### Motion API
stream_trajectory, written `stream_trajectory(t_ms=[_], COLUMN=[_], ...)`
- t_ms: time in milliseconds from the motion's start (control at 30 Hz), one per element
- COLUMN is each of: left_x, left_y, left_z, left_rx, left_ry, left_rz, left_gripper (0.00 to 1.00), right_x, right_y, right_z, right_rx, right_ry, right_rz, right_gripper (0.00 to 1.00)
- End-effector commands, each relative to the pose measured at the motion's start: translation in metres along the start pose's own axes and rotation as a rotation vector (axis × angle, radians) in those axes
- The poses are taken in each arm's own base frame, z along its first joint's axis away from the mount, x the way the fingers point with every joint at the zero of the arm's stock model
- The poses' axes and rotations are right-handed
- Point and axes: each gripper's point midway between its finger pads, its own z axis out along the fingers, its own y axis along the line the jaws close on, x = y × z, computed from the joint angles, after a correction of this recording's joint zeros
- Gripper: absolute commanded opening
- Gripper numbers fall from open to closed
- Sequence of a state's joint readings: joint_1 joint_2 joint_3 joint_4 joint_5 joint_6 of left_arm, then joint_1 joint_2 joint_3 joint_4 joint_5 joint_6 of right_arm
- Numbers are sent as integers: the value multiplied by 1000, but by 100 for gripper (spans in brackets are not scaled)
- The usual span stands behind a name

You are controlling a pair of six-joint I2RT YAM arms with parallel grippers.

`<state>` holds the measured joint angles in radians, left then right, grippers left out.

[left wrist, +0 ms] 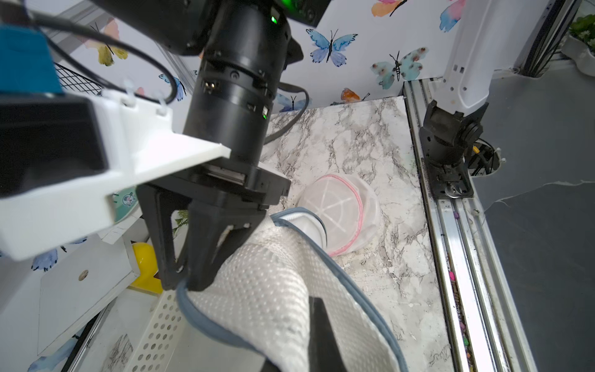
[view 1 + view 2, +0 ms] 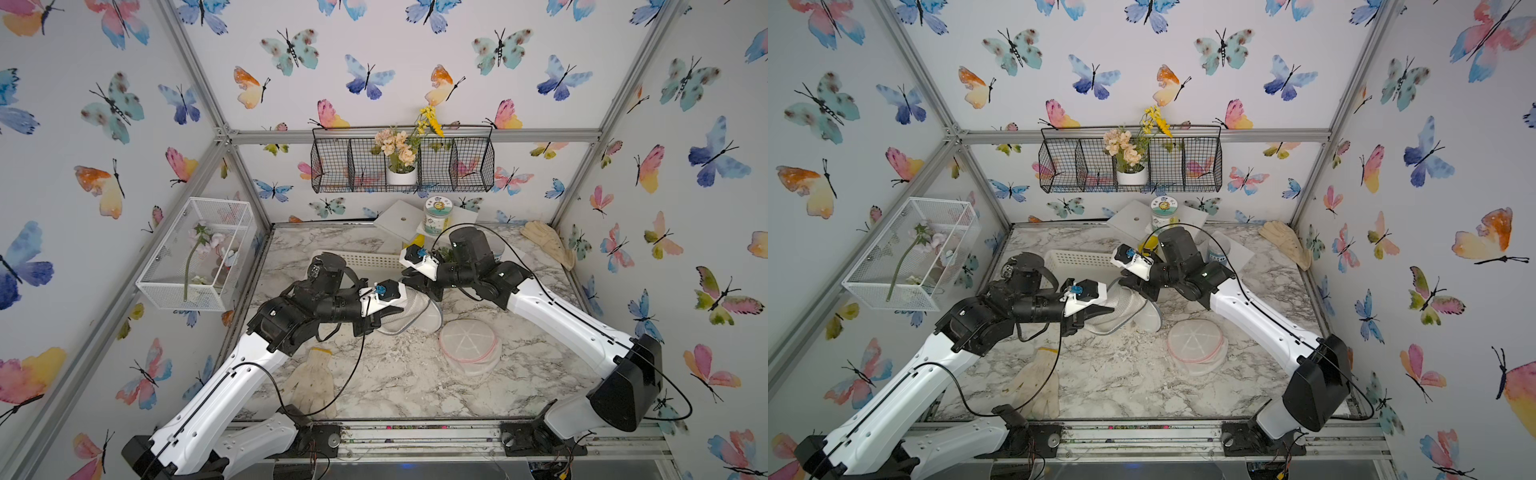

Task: Turn the laundry bag inside out
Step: Turn over the laundry bag.

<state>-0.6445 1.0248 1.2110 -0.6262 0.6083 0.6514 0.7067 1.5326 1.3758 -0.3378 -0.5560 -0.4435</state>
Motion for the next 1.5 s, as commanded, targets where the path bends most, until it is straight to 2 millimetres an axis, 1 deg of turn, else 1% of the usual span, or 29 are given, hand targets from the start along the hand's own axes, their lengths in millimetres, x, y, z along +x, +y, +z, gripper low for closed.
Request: stream_trajectory(t_ms=[0,67,200,333,433,500,600,667,700,733,833,900,967,1033,1067,1100,1167,1233,1300,1367,1400,1467], left_x=[-53,-54,-60,-66,-66,-66,-61,-59,-55,-52,-48,-45,-39,-32,-30,-29,-27,-28,-28,-29,-30,-33], left_y=[-13,-10,0,1,8,10,19,24,28,32,37,37,38,37,38,37,37,38,39,39,40,41], left_z=[-26,-30,-43,-55,-61,-64,-66,-65,-64,-65,-75,-75,-67,-59,-57,-56,-54,-54,-54,-52,-51,-50], left_rx=[1,-49,-167,-208,-243,-248,-275,-280,-299,-321,-374,-380,-374,-370,-369,-366,-365,-365,-366,-359,-356,-348], left_ry=[-240,-274,-388,-522,-600,-671,-755,-771,-772,-781,-836,-835,-783,-734,-720,-710,-702,-711,-718,-727,-730,-738], left_rz=[90,66,5,-102,-221,-277,-377,-415,-447,-469,-500,-513,-529,-543,-550,-555,-559,-562,-563,-556,-553,-544], left_gripper=[0,0,0,0,0,0,0,0,0,0,0,0,0,0,0,0,0,0,0,0,0,0], right_x=[20,20,23,28,28,26,21,20,21,20,12,9,9,11,9,3,-13,-30,-39,-38,-35,-27], right_y=[5,3,5,15,15,9,-3,-16,-24,-30,-36,-36,-38,-45,-48,-49,-44,-30,-18,-8,-5,-3], right_z=[-3,-12,-34,-48,-57,-63,-70,-74,-77,-81,-93,-98,-101,-104,-106,-109,-114,-118,-118,-112,-108,-102], right_rx=[-75,-77,-81,-95,-77,-52,-7,53,97,120,166,180,197,213,213,207,159,61,-41,-137,-172,-199], right_ry=[2,-31,-88,-120,-147,-180,-241,-260,-265,-275,-306,-320,-325,-316,-311,-311,-326,-357,-363,-345,-329,-291], right_rz=[155,229,359,475,555,601,658,708,739,758,785,772,744,748,749,738,703,691,721,798,845,903], right_gripper=[43,50,58,61,62,63,63,63,63,63,64,66,69,70,70,70,70,69,67,64,62,59])
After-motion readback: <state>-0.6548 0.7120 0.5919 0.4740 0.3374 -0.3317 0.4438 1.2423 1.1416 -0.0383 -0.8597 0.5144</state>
